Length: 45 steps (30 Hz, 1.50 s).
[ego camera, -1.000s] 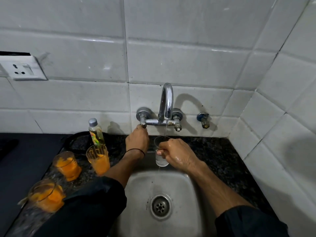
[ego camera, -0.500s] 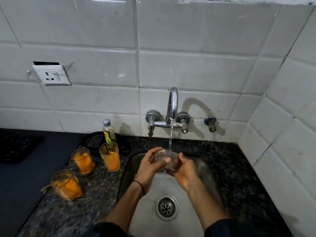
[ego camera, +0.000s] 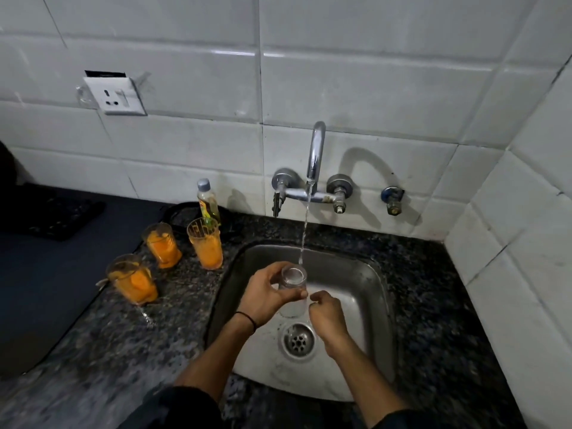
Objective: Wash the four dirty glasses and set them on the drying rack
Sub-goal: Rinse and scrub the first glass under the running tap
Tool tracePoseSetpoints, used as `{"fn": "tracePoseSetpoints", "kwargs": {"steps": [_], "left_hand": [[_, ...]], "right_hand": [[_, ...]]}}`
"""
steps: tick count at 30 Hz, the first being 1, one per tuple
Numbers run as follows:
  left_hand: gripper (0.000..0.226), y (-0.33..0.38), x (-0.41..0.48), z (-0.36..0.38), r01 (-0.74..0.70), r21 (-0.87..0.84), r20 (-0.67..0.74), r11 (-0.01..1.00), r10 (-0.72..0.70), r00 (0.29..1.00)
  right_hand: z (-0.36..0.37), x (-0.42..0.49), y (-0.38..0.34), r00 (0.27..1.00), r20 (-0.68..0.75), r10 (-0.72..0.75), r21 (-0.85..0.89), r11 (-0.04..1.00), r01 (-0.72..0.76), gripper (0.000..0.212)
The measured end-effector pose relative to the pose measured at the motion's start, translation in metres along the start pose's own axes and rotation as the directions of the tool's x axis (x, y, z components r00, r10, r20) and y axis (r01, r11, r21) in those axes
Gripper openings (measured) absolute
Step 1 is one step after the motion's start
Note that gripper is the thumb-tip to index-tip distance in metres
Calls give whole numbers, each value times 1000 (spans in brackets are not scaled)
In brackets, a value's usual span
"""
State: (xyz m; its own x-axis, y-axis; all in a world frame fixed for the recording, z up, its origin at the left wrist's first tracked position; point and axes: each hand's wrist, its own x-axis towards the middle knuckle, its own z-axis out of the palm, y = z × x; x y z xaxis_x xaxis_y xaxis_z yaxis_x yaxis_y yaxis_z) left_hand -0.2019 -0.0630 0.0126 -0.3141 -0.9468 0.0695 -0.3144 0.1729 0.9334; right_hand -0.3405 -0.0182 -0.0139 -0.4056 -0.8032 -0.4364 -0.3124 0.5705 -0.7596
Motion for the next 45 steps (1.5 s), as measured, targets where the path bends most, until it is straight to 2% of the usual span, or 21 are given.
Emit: {"fn": "tracePoseSetpoints", "kwargs": {"steps": [2,4,9,14,21,26,30,33,36,39,42,45], "left_hand": [[48,0,-6,0,17,-16,-31,1000,-18,999],[45,3,-10,-1,21,-34,-61,999,-24,998],[44,8,-13,-8,13,-44,-107,999,-18,994],[47,15,-13,-18,-5,-58,-127,998,-3,992],[51,24,-10,-43,-58,-88,-113,994,48,992],[50,29,-5,-88,-79,-142,-79,987,68,995],[46,20,-3,-153,-82,-198,-206,977,41,978],[32,1,-2,-221,-92,-228,-365,969,3,931],[21,-31,4,-291,-45,-254,-483,966,-87,871],[19,-72,12,-363,51,-240,-598,969,-189,779],[18,-116,22,-423,188,-213,-653,959,-283,703],[17,-157,33,-475,305,-151,-693,940,-321,646]], "right_hand": [[-1,-3,5,996,-41,-85,-202,976,75,43],[-2,-9,8,986,-20,-167,-314,937,152,51],[-2,-19,3,947,129,-295,-389,863,322,65],[6,-21,-8,909,60,-413,-313,857,410,65],[20,-18,-30,849,14,-528,-19,849,528,56],[35,-14,-67,817,12,-577,-14,817,577,54],[62,-13,-119,790,54,-610,126,789,601,48],[102,-7,-171,774,112,-624,216,775,594,45],[151,-1,-226,782,196,-592,294,796,529,49],[211,8,-281,788,277,-550,369,818,441,40],[270,18,-327,795,338,-504,417,837,354,37],[327,32,-367,792,359,-494,428,841,330,33]]}}
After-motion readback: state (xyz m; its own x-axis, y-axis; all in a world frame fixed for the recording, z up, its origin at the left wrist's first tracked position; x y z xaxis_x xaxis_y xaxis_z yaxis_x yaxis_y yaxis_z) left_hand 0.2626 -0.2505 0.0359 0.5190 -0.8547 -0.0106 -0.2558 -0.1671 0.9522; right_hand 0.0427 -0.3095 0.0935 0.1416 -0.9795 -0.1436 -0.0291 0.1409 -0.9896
